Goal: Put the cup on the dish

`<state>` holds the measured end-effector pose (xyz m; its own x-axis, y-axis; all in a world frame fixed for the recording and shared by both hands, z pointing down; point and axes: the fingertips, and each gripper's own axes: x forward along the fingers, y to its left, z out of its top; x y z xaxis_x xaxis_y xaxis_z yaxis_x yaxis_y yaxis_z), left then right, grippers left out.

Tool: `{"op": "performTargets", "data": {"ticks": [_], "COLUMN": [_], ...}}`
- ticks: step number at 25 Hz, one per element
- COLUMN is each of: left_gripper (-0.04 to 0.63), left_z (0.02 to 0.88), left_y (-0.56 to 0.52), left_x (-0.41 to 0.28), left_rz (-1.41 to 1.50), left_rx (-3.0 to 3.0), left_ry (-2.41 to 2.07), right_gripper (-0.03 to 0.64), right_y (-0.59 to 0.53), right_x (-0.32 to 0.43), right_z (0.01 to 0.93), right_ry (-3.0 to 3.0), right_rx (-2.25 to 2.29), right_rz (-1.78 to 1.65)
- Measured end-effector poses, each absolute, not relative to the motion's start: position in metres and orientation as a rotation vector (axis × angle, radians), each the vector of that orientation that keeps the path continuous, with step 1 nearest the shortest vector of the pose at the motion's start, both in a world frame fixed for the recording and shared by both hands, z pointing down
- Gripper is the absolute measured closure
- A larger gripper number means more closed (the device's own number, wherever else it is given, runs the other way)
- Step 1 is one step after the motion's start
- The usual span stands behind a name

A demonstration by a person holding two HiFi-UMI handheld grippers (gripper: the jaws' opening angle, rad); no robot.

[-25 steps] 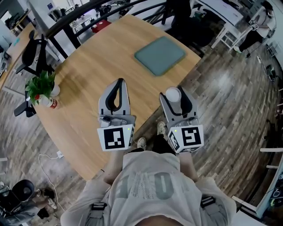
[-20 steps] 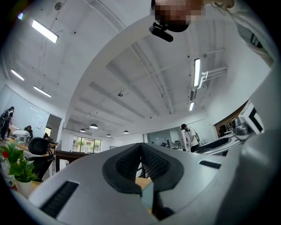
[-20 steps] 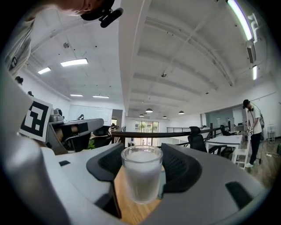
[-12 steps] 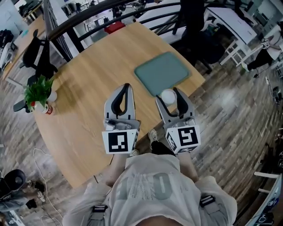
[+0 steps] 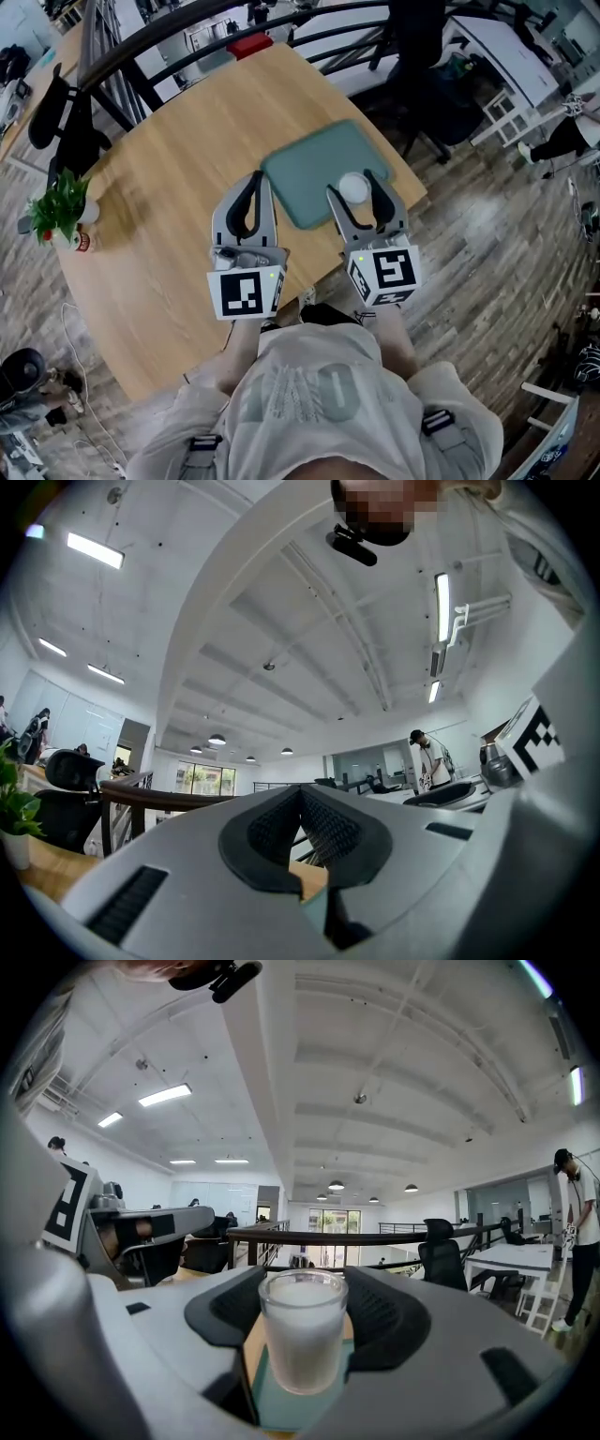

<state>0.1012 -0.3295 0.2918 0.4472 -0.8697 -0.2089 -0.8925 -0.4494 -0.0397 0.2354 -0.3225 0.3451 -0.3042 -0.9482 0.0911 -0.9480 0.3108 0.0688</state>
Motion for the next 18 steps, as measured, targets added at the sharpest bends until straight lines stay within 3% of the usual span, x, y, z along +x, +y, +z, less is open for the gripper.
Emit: {"op": "performTargets", "data": {"ticks": [18], "left_gripper": [0.586], "left_z": [0.348], "left_y": [-0.427], "left_x": [0.134], "left_rz": [0.033], "left_rx": [-2.523], "left_ry": [1.775], "right_gripper": [0.344], "right_y": [-0.515], "right_x": [0.320], "right_z": [0.466], "right_ry": [-2.302], "right_rx": [1.671], "right_rz": [0.119]}}
